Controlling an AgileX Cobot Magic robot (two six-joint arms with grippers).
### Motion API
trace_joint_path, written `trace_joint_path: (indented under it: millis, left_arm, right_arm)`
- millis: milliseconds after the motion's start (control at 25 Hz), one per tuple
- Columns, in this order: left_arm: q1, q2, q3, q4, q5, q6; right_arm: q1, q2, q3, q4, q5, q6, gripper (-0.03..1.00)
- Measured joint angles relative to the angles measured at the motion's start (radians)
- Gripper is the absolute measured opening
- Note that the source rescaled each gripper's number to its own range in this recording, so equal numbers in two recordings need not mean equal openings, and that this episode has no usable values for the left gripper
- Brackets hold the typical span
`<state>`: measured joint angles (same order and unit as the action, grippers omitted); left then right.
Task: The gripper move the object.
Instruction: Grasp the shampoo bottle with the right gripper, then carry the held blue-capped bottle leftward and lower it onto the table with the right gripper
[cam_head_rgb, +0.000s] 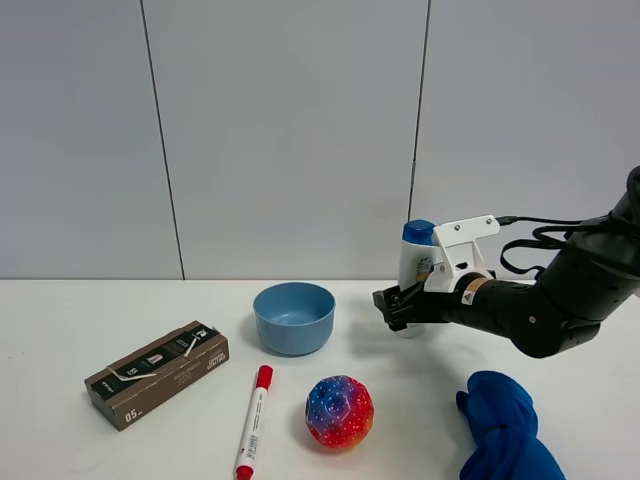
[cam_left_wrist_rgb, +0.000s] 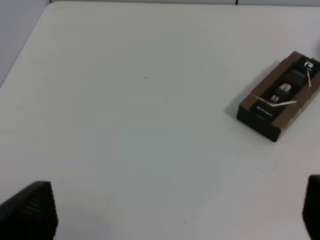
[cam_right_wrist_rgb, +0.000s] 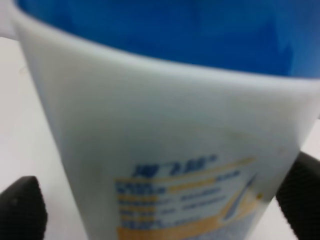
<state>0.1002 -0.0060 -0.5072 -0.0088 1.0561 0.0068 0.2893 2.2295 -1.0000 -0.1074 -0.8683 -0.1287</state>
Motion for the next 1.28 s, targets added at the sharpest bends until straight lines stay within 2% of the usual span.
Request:
trace_joint_path:
  millis: [80, 200, 240, 960, 1280]
  left_arm:
    - [0.000, 0.000, 0.000, 0.000, 0.000, 0.000]
    - [0.000, 0.000, 0.000, 0.000, 0.000, 0.000]
    - [0.000, 0.000, 0.000, 0.000, 0.000, 0.000]
    - [0.000, 0.000, 0.000, 0.000, 0.000, 0.000]
    - [0.000, 0.000, 0.000, 0.000, 0.000, 0.000]
  right_arm:
    - [0.000, 0.000, 0.000, 0.000, -0.016, 0.000, 0.55]
    - [0.000, 0.000, 0.000, 0.000, -0.017, 0.000, 0.10]
    - [-0.001, 0.000, 0.000, -0.002, -0.019, 0.005, 0.01]
    - [-0.001, -0.006, -0.001, -0.022, -0.004, 0.007, 0.01]
    - [-0.001, -0.072, 0.002, -0.025, 0.098, 0.007, 0.01]
